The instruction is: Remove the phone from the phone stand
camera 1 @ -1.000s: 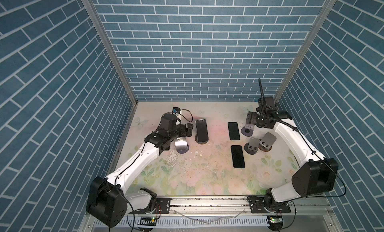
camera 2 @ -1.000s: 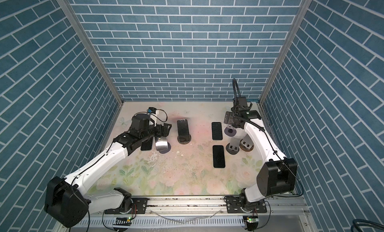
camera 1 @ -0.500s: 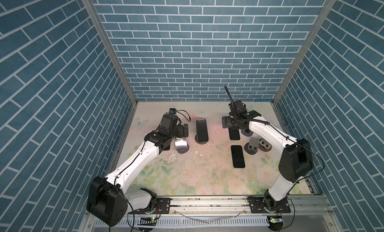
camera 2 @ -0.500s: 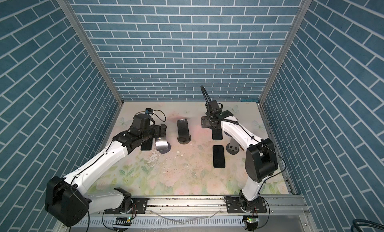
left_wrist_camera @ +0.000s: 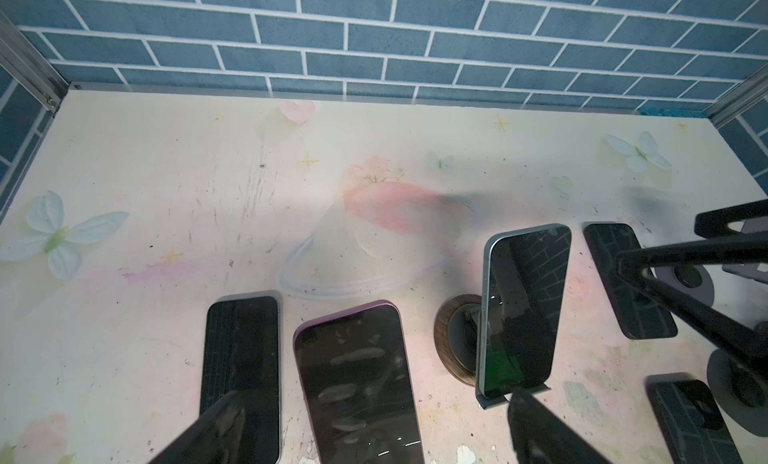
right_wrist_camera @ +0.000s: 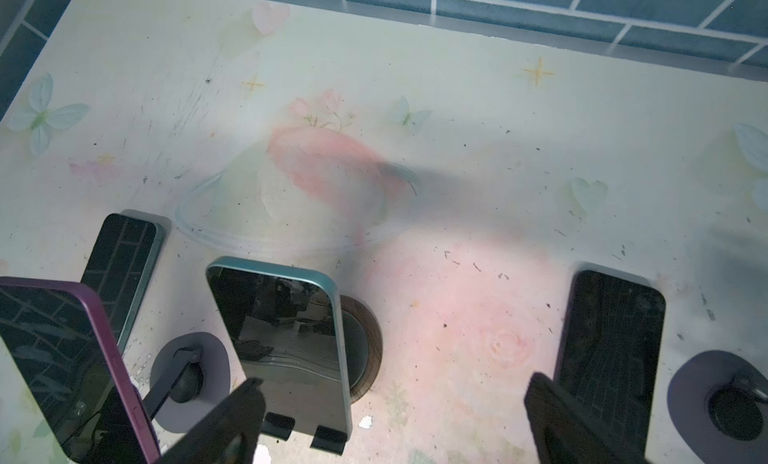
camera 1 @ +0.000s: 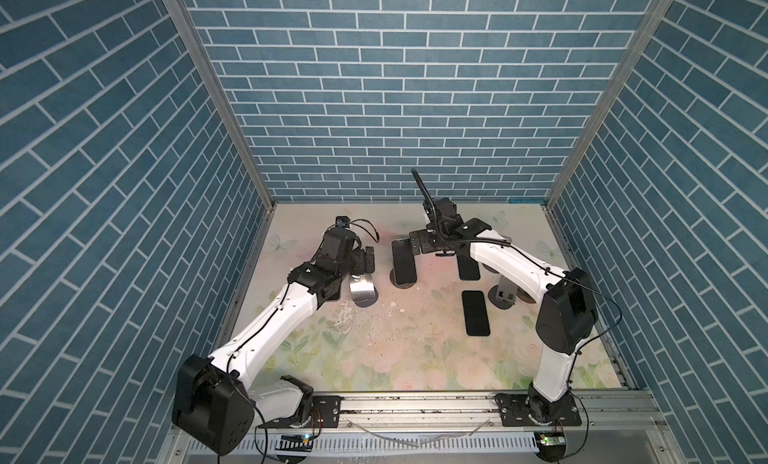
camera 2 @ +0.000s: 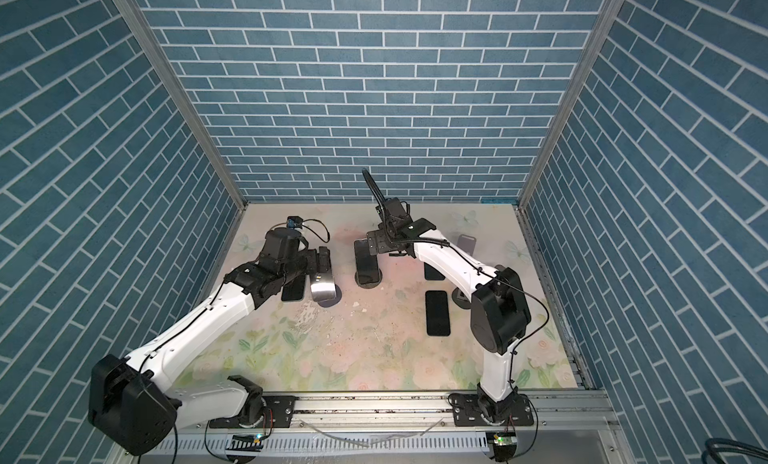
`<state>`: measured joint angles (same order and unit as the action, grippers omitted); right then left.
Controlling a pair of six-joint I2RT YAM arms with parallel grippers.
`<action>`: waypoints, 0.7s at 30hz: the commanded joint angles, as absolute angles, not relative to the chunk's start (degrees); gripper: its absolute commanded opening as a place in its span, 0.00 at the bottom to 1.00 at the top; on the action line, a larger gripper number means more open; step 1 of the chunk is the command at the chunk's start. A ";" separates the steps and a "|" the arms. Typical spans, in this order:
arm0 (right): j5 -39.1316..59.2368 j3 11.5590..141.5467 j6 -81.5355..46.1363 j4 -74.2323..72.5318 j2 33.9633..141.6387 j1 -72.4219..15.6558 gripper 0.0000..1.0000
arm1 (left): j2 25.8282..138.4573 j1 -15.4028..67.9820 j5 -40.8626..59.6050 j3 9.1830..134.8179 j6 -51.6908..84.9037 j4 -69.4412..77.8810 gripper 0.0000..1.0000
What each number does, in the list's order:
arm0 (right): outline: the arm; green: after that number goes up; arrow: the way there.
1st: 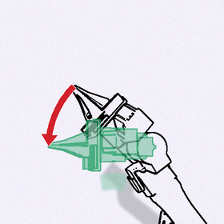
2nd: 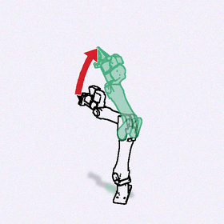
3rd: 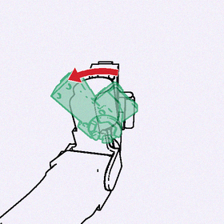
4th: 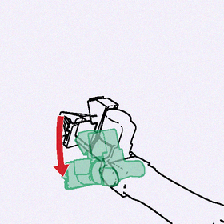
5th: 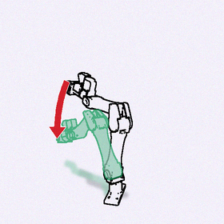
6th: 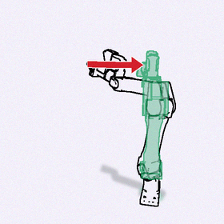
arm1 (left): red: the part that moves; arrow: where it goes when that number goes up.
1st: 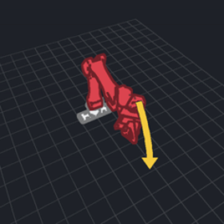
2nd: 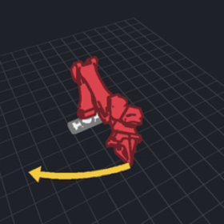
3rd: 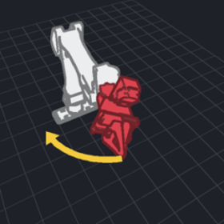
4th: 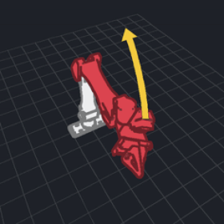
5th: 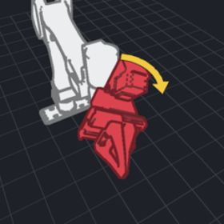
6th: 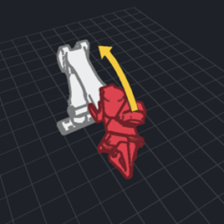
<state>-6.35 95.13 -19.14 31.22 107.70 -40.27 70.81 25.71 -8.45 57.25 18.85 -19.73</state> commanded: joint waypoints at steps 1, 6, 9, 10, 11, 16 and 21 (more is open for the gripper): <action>-5.50 99.18 -16.82 32.13 109.86 -41.34 0.99 | 69.09 25.92 -10.72 56.32 18.11 -20.35 1.00; -5.51 102.49 -16.39 33.65 112.26 -42.53 0.99 | 68.36 25.92 -10.70 55.25 16.97 -19.37 1.00; -5.28 103.73 -16.52 34.04 113.51 -43.14 0.99 | 67.35 25.92 -10.23 54.12 16.36 -17.93 1.00; -5.23 104.25 -16.52 34.40 113.99 -43.39 0.99 | 66.86 25.79 -10.15 53.68 16.21 -17.36 1.00; -5.22 104.64 -16.52 34.59 114.44 -43.61 0.99 | 66.39 25.83 -10.03 53.24 16.11 -16.82 0.99; -5.37 106.66 -17.12 35.09 116.62 -44.75 0.99 | 63.55 25.83 -9.72 50.71 15.14 -13.38 1.00; -5.64 108.99 -18.01 35.55 119.05 -45.69 0.99 | 61.61 25.75 -9.91 49.10 14.37 -11.44 1.00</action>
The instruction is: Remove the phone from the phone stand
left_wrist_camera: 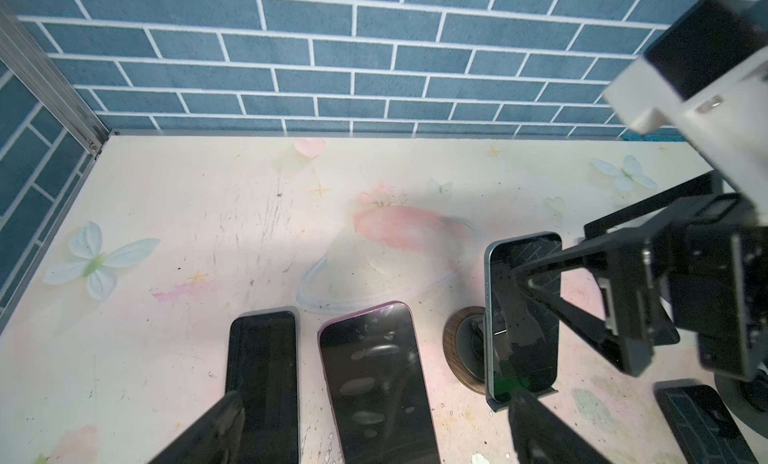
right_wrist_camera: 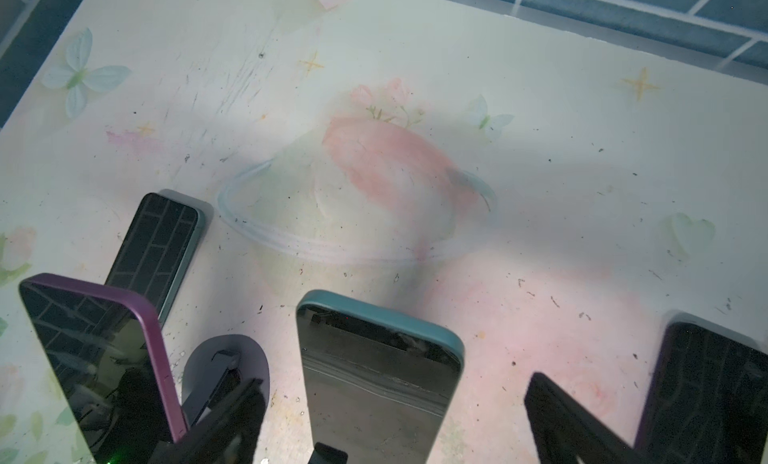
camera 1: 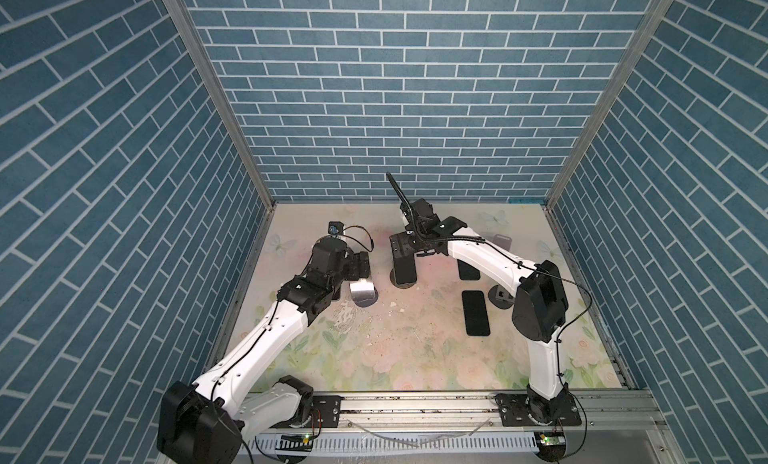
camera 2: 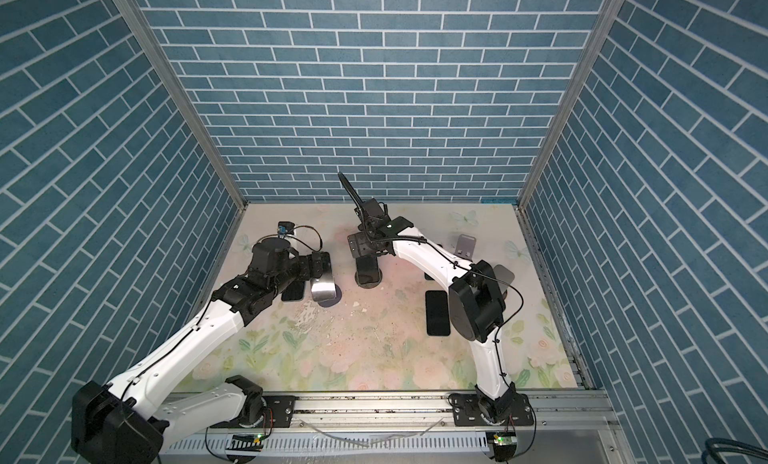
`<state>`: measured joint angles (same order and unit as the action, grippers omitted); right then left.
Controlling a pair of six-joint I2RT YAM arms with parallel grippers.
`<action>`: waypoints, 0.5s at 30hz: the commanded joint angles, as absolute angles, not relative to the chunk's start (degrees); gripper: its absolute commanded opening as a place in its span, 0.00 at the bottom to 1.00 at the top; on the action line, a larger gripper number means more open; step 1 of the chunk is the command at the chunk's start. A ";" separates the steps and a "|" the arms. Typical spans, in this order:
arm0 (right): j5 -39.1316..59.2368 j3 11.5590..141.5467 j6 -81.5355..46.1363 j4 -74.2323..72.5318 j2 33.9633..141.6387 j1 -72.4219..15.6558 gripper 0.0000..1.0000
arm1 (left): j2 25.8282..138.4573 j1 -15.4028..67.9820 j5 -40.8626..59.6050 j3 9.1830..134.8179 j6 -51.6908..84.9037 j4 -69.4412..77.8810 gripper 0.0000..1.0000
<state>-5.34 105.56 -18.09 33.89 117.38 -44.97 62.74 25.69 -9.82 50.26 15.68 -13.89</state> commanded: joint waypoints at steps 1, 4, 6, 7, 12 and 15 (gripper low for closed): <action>-5.92 109.52 -18.18 35.84 119.64 -45.98 0.99 | 61.31 25.75 -10.15 49.00 14.25 -11.43 1.00; -7.75 111.51 -18.96 37.35 121.42 -46.46 0.99 | 60.96 25.73 -10.52 48.91 13.82 -11.67 0.99; -9.23 112.72 -19.57 38.45 122.55 -46.75 0.98 | 60.82 25.75 -10.66 48.80 13.72 -11.74 1.00; -9.92 113.31 -19.91 39.03 122.99 -46.82 0.98 | 60.63 25.73 -10.58 48.70 13.69 -11.61 1.00; -11.43 114.32 -21.33 39.90 124.40 -46.93 0.94 | 60.61 25.71 -10.12 48.46 13.63 -11.26 1.00; -11.64 115.09 -22.33 40.60 125.21 -46.93 0.90 | 60.74 25.75 -10.11 48.44 13.56 -11.09 1.00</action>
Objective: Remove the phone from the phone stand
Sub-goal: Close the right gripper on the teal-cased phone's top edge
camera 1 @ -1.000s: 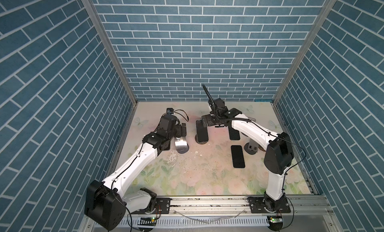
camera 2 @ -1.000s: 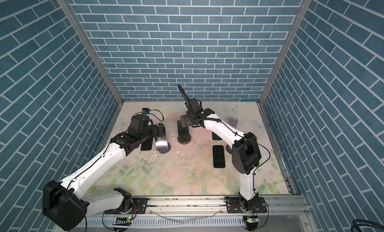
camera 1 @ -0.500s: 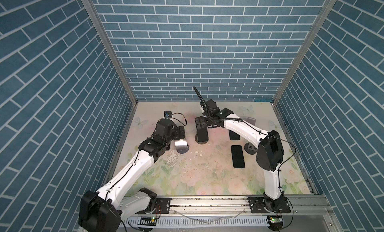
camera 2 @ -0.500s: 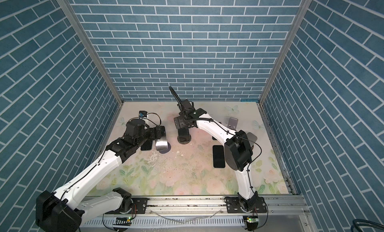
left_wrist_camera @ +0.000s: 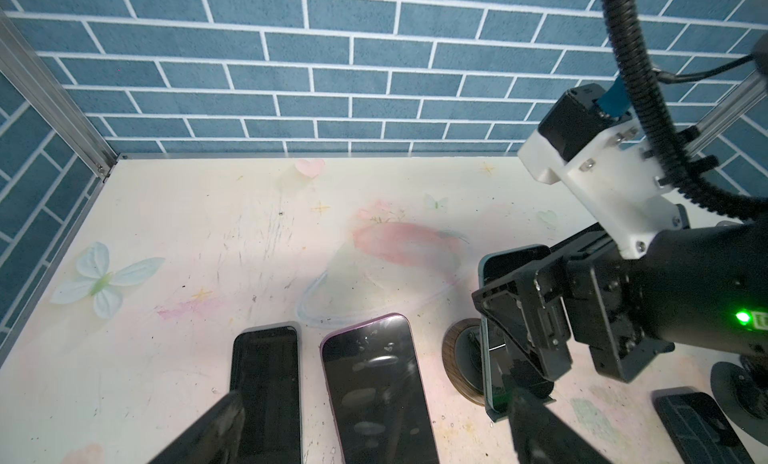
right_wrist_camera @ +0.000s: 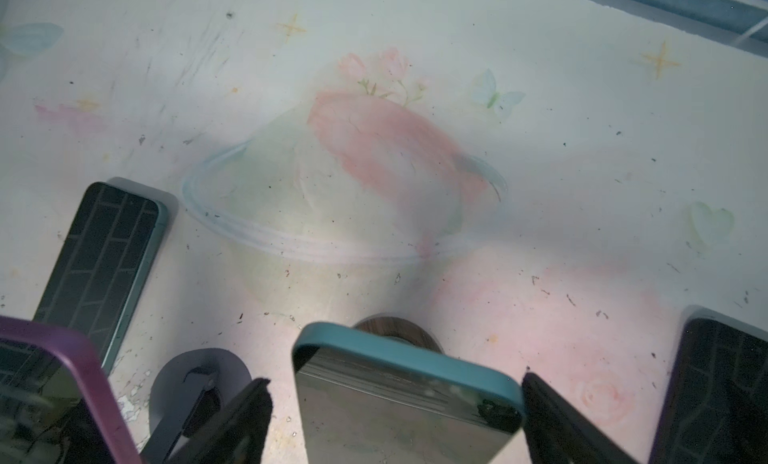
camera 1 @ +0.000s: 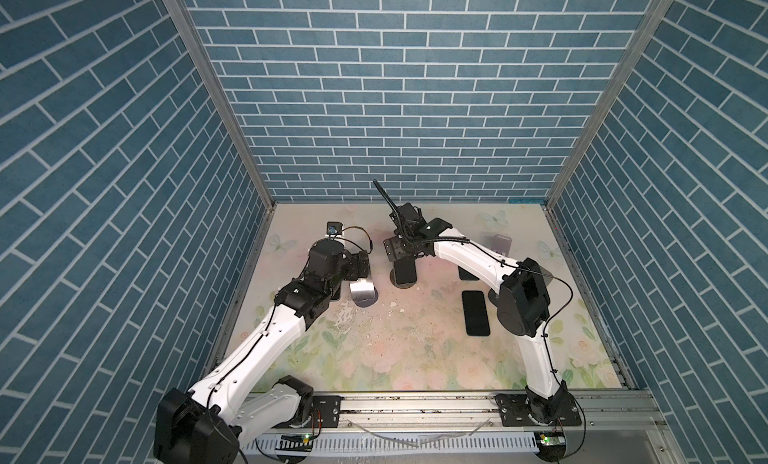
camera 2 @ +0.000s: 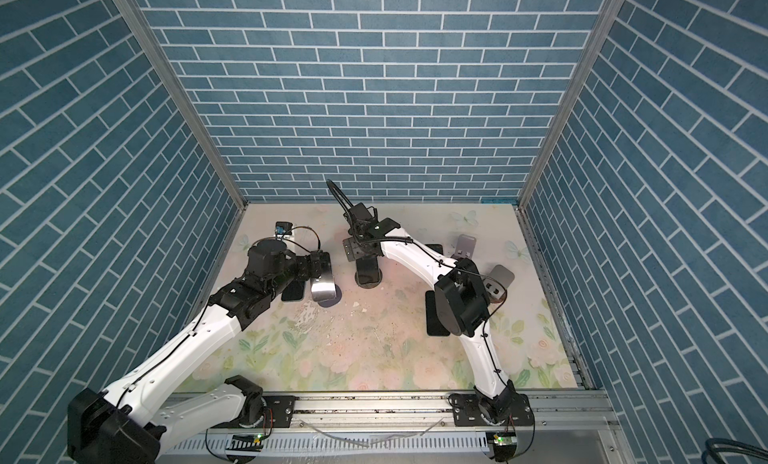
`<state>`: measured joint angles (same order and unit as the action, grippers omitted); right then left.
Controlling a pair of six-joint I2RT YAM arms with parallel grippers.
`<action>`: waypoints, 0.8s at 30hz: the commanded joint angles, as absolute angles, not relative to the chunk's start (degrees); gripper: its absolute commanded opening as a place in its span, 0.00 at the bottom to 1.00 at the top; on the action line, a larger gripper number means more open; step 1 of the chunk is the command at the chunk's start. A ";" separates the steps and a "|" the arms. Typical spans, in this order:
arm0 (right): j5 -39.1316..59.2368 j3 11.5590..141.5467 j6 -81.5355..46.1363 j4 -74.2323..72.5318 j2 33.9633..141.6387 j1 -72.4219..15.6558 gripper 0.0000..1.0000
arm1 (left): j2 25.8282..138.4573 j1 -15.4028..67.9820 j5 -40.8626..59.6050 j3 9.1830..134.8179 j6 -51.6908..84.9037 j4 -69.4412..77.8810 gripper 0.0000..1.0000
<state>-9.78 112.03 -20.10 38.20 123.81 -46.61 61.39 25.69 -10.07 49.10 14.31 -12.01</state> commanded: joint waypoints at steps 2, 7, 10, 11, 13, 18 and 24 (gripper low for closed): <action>-11.38 116.02 -22.67 41.43 125.24 -46.91 0.87 | 60.98 25.73 -9.89 48.57 13.59 -11.07 1.00; -9.97 117.29 -23.89 42.29 127.95 -46.93 0.80 | 61.35 25.75 -9.67 48.41 13.58 -10.96 1.00; -9.41 117.92 -24.50 43.04 128.65 -46.94 0.76 | 61.35 25.75 -9.76 48.25 13.58 -10.92 1.00; -9.23 117.99 -24.65 43.15 128.77 -46.92 0.73 | 61.35 25.74 -9.76 48.25 13.58 -10.90 1.00; -9.09 117.93 -24.87 43.21 128.76 -46.91 0.69 | 61.30 25.75 -9.84 48.08 13.58 -10.92 0.99; -9.14 117.53 -24.65 43.00 128.27 -46.98 0.60 | 61.24 25.74 -9.96 47.86 13.54 -10.92 1.00; -8.72 116.54 -24.04 42.36 126.72 -46.93 0.56 | 61.19 25.68 -9.96 47.51 13.67 -10.90 1.00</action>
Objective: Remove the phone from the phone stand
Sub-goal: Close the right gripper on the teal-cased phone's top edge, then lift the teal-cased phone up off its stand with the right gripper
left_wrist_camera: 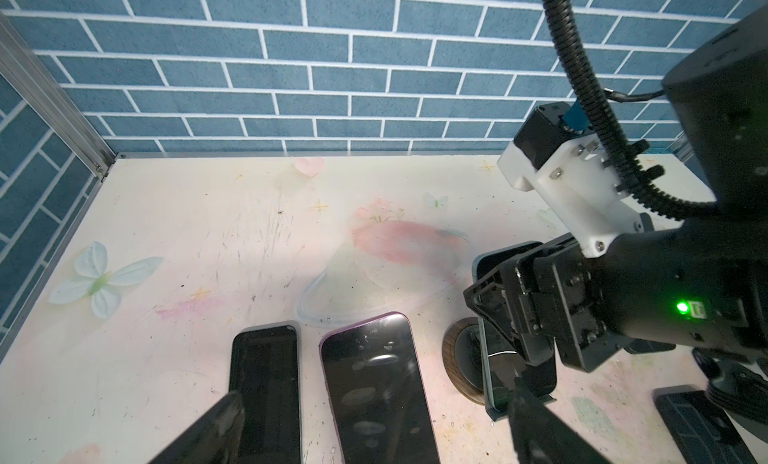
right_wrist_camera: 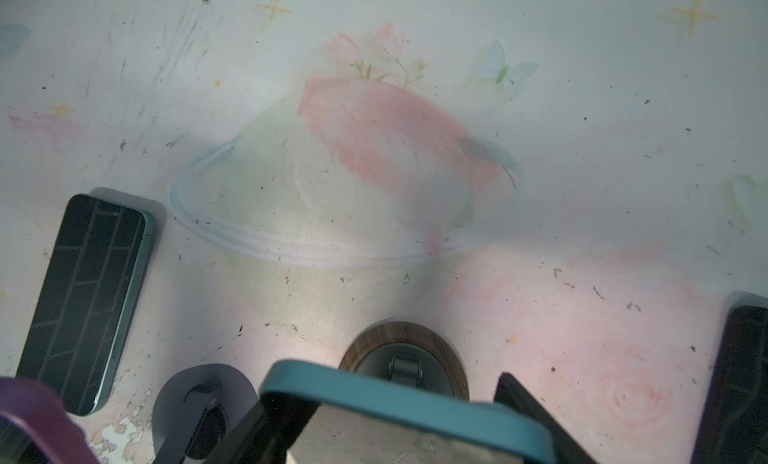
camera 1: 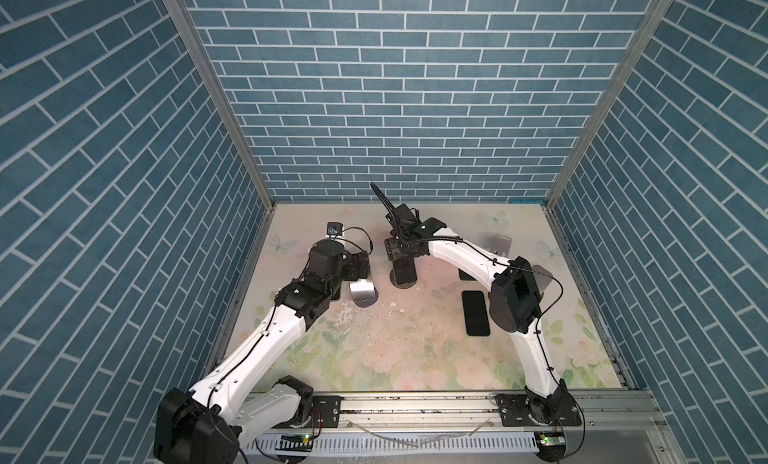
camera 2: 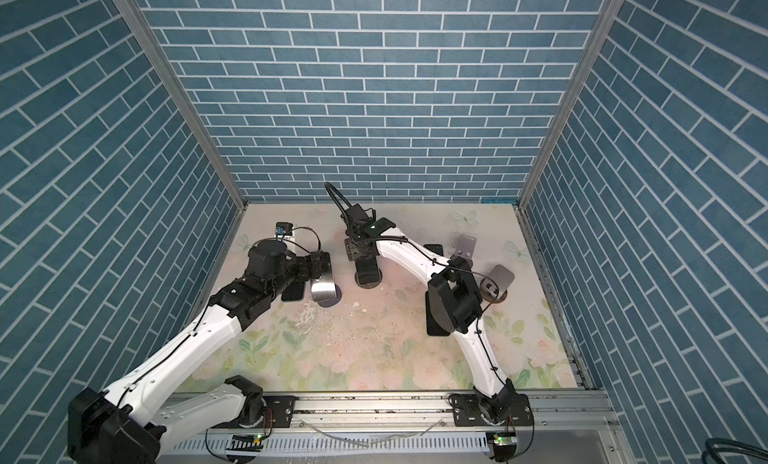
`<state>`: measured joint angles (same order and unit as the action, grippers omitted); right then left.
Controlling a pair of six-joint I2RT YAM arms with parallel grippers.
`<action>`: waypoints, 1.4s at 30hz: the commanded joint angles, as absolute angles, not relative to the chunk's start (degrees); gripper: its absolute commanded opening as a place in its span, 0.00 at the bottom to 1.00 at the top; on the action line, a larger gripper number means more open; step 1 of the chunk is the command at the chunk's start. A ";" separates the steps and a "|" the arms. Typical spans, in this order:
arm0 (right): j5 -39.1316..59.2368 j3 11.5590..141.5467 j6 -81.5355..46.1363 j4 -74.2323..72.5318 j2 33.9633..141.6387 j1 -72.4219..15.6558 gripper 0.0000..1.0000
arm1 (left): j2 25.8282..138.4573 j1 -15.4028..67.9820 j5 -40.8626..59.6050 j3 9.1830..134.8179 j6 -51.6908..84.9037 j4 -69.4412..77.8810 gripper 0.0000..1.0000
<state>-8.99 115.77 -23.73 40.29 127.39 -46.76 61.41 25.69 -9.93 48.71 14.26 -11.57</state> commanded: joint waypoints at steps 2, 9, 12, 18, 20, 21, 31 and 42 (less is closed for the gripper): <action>-8.44 116.29 -23.82 42.01 126.05 -46.81 0.56 | 61.25 25.75 -9.96 47.40 13.76 -10.92 1.00; -7.31 115.77 -23.19 41.14 122.82 -46.84 0.54 | 60.93 25.75 -9.94 47.43 13.80 -11.12 1.00; -6.86 115.71 -23.02 40.87 122.02 -46.72 0.54 | 60.99 25.71 -9.93 47.51 13.80 -11.07 1.00; -6.33 115.47 -22.72 40.61 120.72 -46.43 0.54 | 61.07 25.71 -9.83 47.55 14.06 -11.14 1.00; -6.24 115.09 -22.68 40.38 120.29 -46.25 0.54 | 61.08 25.75 -9.76 47.65 14.07 -11.16 0.99; -6.24 114.72 -22.63 40.07 119.99 -46.01 0.54 | 61.11 25.75 -9.80 47.64 14.13 -11.16 1.00; -7.01 109.84 -22.53 37.46 115.20 -44.27 0.53 | 61.40 25.72 -8.76 48.25 14.99 -11.32 0.99; -8.08 101.95 -22.15 35.54 108.52 -39.65 0.52 | 64.20 25.75 -2.49 50.02 15.55 -10.68 1.00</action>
